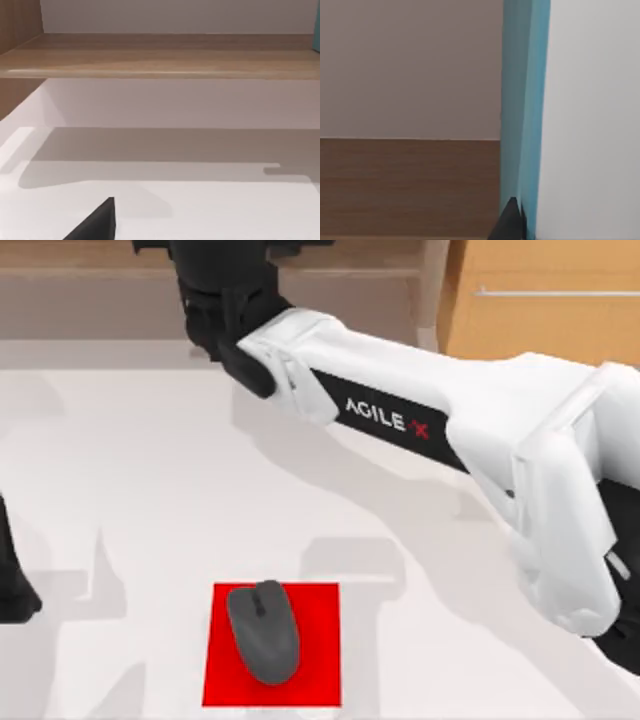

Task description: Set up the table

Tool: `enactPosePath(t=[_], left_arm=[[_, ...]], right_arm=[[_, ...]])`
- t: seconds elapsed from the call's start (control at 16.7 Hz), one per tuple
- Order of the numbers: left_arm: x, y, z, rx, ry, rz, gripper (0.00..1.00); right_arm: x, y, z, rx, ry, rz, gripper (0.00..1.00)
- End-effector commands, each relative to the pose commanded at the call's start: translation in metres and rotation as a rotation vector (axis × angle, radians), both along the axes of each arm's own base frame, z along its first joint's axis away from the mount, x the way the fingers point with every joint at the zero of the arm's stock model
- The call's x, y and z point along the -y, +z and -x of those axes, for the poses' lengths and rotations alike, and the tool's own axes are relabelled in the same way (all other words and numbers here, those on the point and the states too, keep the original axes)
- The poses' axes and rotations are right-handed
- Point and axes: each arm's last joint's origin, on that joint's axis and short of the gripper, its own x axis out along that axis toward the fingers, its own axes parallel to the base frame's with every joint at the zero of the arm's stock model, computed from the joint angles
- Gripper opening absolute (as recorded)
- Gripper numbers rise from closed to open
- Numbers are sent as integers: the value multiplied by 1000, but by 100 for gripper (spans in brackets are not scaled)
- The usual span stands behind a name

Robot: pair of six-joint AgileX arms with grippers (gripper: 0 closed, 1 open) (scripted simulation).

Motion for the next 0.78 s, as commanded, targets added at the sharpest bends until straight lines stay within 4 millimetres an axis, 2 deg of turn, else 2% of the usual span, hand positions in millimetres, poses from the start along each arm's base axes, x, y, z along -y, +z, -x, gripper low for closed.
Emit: enactPosePath(t=[0.24, 0.42, 0.66, 0.78], left_arm=[[0, 0, 0, 0, 0, 0, 100], [0, 0, 0, 0, 0, 0, 100], [0, 0, 0, 0, 0, 0, 100], [0, 0, 0, 0, 0, 0, 100]], right_arm=[[-2, 2, 3, 2, 7, -5, 0], [-4, 17, 17, 21, 21, -30, 0], [-2, 17, 38, 5, 8, -8, 0], [-2, 16, 42, 1, 5, -2, 0]])
